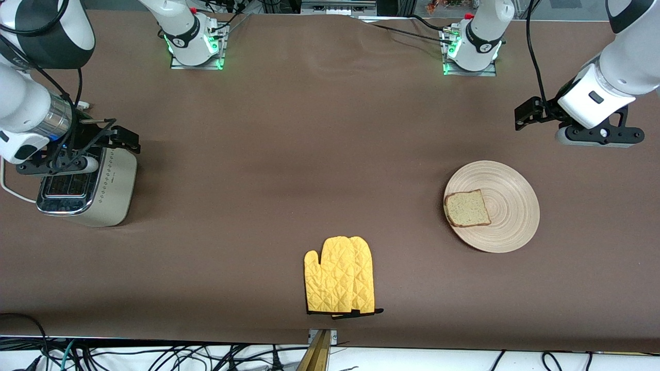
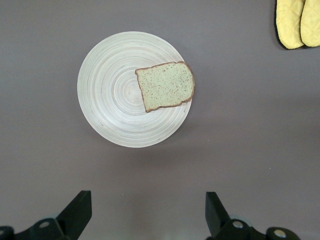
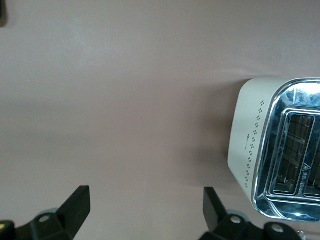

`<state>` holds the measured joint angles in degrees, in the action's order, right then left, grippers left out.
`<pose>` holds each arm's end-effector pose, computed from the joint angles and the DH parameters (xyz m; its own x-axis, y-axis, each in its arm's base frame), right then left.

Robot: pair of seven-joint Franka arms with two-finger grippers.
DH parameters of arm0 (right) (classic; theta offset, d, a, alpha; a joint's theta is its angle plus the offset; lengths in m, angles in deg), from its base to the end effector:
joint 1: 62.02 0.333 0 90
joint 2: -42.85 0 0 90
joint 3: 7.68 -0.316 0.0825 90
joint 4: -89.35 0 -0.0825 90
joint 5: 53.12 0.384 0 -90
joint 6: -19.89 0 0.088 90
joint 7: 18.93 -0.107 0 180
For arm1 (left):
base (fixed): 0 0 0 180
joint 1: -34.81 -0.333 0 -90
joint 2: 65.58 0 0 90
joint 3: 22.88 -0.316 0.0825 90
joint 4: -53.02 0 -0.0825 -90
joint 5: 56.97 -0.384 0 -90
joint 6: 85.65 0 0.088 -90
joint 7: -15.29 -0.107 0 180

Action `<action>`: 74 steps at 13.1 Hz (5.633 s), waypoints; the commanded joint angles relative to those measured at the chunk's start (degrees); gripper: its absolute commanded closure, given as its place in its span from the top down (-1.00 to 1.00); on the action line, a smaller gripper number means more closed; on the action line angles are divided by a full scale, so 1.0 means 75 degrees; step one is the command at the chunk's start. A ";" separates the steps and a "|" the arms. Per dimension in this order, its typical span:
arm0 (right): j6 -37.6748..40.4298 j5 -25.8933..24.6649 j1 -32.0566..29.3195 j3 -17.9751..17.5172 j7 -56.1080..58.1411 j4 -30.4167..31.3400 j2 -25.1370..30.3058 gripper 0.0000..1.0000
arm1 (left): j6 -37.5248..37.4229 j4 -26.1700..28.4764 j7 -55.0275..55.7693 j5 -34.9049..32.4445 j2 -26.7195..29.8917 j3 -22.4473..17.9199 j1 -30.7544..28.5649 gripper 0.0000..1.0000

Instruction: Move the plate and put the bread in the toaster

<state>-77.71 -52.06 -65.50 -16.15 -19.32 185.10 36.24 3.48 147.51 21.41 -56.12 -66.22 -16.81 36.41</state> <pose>0.5876 0.0493 0.5226 0.9936 0.0779 -0.0820 0.0753 -0.9966 -0.0345 0.5471 -0.0750 0.5803 0.9941 -0.0267 -0.1056 -0.0263 -0.9996 0.0047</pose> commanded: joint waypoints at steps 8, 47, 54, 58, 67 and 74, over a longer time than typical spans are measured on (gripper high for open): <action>-0.0066 -0.0094 -0.0004 -0.0042 0.0028 -0.0076 -0.0044 1.00 | -0.0095 -0.0059 0.0074 -0.0231 0.0015 0.0046 0.0032 1.00; 0.0756 -0.0035 0.0008 -0.0371 -0.0112 -0.0076 0.0202 1.00 | -0.0025 -0.1044 -0.4435 0.2546 -0.2865 -0.0036 -0.3505 1.00; 0.0322 -0.0094 0.0019 -0.0406 -0.0101 0.0041 0.0003 1.00 | 0.1238 -0.1008 -0.7347 0.3681 -0.5360 -0.0036 -0.4502 1.00; 0.0333 -0.0094 0.0019 -0.0406 -0.0007 0.0041 0.0003 1.00 | 0.1452 -0.0950 -0.8013 0.4899 -0.6347 -0.0048 -0.4667 1.00; 0.0321 -0.0094 0.0019 -0.0406 -0.0007 0.0030 0.0014 1.00 | 0.1288 -0.0914 -0.6935 0.5148 -0.6618 -0.0024 -0.4585 -1.00; 0.0298 -0.0094 0.0019 -0.0406 -0.0007 0.0053 -0.0009 1.00 | 0.0468 -0.0973 -0.6441 0.5160 -0.6559 0.0466 -0.4526 -1.00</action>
<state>-75.07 -52.11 -65.04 -18.72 -19.49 185.00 35.70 8.75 141.12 -28.28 -18.09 -115.34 -15.68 1.91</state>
